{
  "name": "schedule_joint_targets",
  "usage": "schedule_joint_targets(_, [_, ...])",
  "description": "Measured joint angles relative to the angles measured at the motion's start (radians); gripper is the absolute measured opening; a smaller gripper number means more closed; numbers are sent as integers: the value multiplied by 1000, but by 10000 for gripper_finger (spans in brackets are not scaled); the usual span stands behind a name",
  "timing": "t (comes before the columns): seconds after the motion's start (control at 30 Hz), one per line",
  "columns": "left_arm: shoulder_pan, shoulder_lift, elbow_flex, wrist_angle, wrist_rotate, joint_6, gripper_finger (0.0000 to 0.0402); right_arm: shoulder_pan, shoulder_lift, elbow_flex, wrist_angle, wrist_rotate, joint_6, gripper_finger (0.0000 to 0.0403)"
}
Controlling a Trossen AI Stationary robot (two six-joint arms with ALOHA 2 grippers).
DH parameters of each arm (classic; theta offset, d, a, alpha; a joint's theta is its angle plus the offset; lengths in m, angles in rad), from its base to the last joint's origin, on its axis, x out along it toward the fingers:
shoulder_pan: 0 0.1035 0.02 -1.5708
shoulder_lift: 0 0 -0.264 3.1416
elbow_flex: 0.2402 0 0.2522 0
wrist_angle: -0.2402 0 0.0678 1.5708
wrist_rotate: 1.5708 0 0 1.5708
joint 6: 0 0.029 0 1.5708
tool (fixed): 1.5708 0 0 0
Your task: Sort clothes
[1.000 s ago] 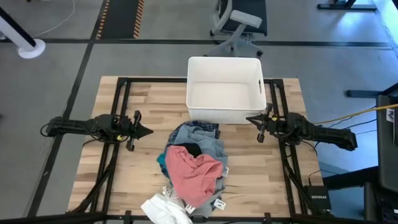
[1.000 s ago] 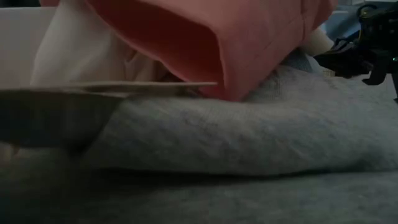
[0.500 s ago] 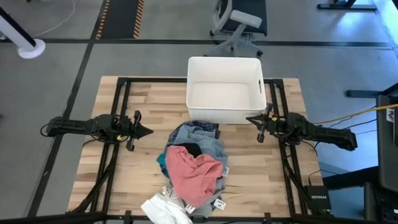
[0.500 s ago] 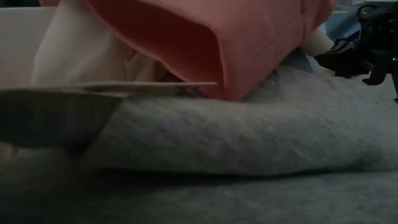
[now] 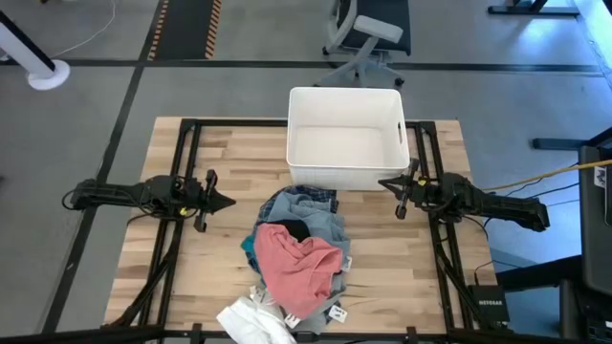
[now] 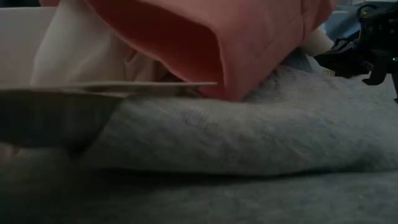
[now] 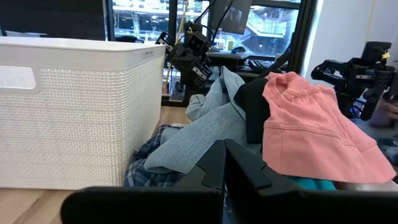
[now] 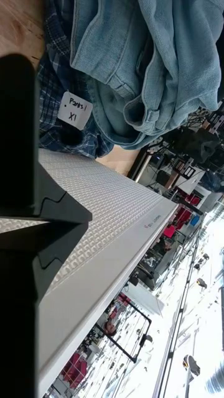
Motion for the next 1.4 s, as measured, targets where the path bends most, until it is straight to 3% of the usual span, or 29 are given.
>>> schedule_joint_targets(0.57, [0, 0, 0, 2, 0, 45, 0, 0, 0, 0, 0, 0, 0, 21])
schedule_joint_targets(0.97, [0, 0, 0, 165, 0, -268, 0, 0, 0, 0, 0, 0, 0, 21])
schedule_joint_targets(1.23, [-16, 13, 55, 260, 52, -144, 0, 0, 0, 0, -1, 0, 0, 21])
schedule_joint_targets(1.4, [-68, 150, 137, 223, 49, -78, 0, 0, 0, 0, -1, 0, 0, 21])
